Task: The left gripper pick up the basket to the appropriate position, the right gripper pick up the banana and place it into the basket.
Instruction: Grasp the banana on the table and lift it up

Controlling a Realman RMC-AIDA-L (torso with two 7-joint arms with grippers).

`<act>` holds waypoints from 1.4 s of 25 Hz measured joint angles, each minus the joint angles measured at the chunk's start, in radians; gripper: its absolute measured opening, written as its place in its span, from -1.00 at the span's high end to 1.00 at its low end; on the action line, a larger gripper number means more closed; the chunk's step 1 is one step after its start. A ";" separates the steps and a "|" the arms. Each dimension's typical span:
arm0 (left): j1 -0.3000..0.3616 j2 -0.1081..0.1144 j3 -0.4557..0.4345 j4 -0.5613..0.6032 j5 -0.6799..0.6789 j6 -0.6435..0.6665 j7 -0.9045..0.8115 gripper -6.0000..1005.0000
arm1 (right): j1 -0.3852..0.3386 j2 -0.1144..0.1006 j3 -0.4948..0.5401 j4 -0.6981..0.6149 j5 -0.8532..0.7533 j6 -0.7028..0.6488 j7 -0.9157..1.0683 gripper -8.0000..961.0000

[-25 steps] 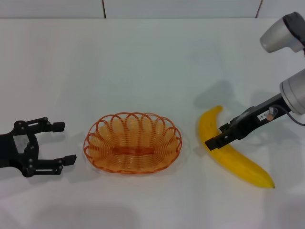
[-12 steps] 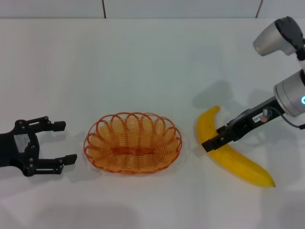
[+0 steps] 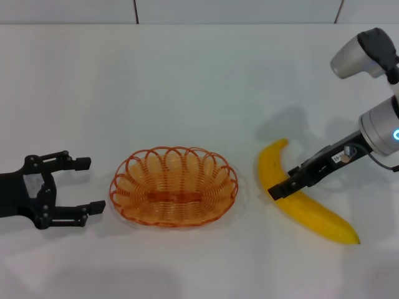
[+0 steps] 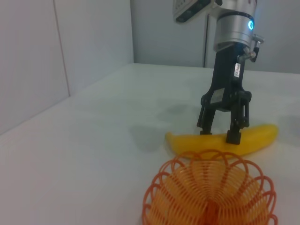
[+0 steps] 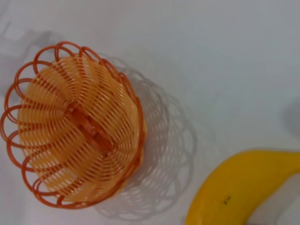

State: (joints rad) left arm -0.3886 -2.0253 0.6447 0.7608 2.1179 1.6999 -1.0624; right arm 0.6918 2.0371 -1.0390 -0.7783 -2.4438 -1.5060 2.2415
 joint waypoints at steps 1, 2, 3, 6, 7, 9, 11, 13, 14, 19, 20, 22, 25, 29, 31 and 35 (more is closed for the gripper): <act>-0.001 0.000 0.001 0.000 0.000 0.000 0.000 -0.75 | 0.000 0.000 -0.001 0.001 -0.003 0.001 0.000 -0.72; -0.002 -0.001 0.002 0.000 0.000 0.000 -0.001 -0.75 | 0.000 0.000 -0.001 0.002 -0.004 0.001 0.000 -0.72; -0.002 -0.001 0.002 0.000 0.000 0.000 -0.002 -0.75 | 0.000 0.000 -0.001 0.003 -0.005 0.001 0.000 -0.71; -0.002 -0.001 0.001 0.000 -0.001 0.000 -0.002 -0.75 | 0.000 0.001 -0.001 0.004 -0.003 0.001 0.000 -0.70; -0.002 -0.001 0.000 0.000 -0.001 0.000 -0.003 -0.75 | 0.000 0.001 -0.001 0.003 -0.001 0.001 -0.001 -0.69; -0.002 -0.001 -0.001 0.000 -0.001 0.000 -0.003 -0.75 | 0.000 0.001 -0.001 0.001 0.000 0.001 -0.003 -0.69; -0.002 -0.001 -0.001 0.000 -0.001 0.000 -0.004 -0.75 | 0.000 0.001 -0.001 -0.001 0.001 0.001 -0.005 -0.68; -0.002 -0.001 0.000 0.000 -0.001 0.000 -0.005 -0.75 | 0.000 0.001 -0.001 -0.001 0.001 0.001 -0.005 -0.48; -0.002 -0.001 0.001 0.000 -0.001 0.000 -0.005 -0.75 | 0.000 0.001 0.000 -0.002 0.001 0.001 -0.005 -0.38; 0.001 0.000 0.002 0.000 -0.001 0.000 -0.005 -0.75 | 0.000 -0.001 0.008 -0.018 -0.003 0.001 -0.003 -0.10; 0.002 0.000 0.002 0.000 -0.001 0.000 -0.005 -0.75 | 0.000 -0.003 0.008 -0.029 -0.006 0.001 -0.001 -0.07; 0.004 0.001 0.001 0.000 -0.001 0.000 -0.006 -0.75 | -0.004 -0.005 0.015 -0.060 -0.017 -0.002 0.001 -0.05; 0.007 0.003 -0.002 0.000 -0.001 0.000 -0.005 -0.75 | -0.013 -0.009 0.064 -0.146 -0.057 -0.014 0.002 -0.04; 0.012 0.005 -0.004 0.000 0.000 0.000 -0.004 -0.75 | -0.018 -0.008 0.168 -0.253 -0.090 -0.055 -0.009 0.09; 0.014 0.005 -0.004 0.000 0.000 0.000 -0.001 -0.75 | -0.029 -0.005 0.196 -0.306 -0.085 -0.081 -0.021 0.21; 0.015 0.005 -0.005 0.000 0.000 0.000 0.000 -0.75 | -0.047 -0.002 0.200 -0.345 -0.075 -0.098 -0.026 0.31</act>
State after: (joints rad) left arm -0.3739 -2.0204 0.6395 0.7608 2.1181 1.6996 -1.0622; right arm 0.6449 2.0351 -0.8391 -1.1233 -2.5192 -1.6040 2.2155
